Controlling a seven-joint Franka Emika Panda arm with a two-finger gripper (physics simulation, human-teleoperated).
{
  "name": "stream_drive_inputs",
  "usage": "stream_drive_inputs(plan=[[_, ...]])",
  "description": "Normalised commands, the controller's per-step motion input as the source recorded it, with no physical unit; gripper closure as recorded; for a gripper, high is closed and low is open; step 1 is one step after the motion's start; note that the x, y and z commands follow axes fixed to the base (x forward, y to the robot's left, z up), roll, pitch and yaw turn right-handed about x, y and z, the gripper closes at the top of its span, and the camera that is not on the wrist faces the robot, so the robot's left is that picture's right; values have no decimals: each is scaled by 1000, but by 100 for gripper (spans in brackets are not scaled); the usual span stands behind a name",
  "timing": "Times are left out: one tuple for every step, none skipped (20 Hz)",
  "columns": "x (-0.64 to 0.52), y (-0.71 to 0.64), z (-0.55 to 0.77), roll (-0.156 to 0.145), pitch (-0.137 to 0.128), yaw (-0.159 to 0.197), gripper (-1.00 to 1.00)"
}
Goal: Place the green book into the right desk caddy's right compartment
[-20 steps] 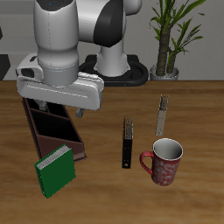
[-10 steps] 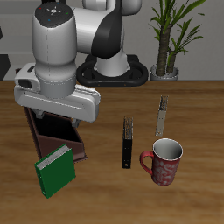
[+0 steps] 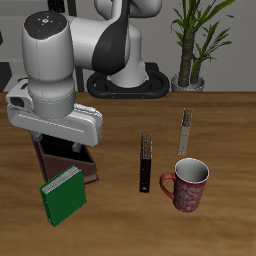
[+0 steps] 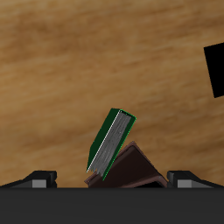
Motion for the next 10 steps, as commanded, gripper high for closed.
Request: stream_drive_inputs(plan=[[96, -118, -520, -18, 61, -18, -100], [26, 150, 12, 0, 0, 0, -100], [0, 0, 0, 0, 0, 0, -100], [80, -98, -819, 127, 18, -120, -100], [48, 101, -380, 76, -32, 53, -100], [5, -47, -406, 66, -23, -77, -100], [27, -66, -400, -12, -24, -8, -100], [77, -31, -458, 59, 12, -15, -100], [112, -119, -511, -18, 47, -48, -100], [94, -36, -539, -31, 37, -25, -100]])
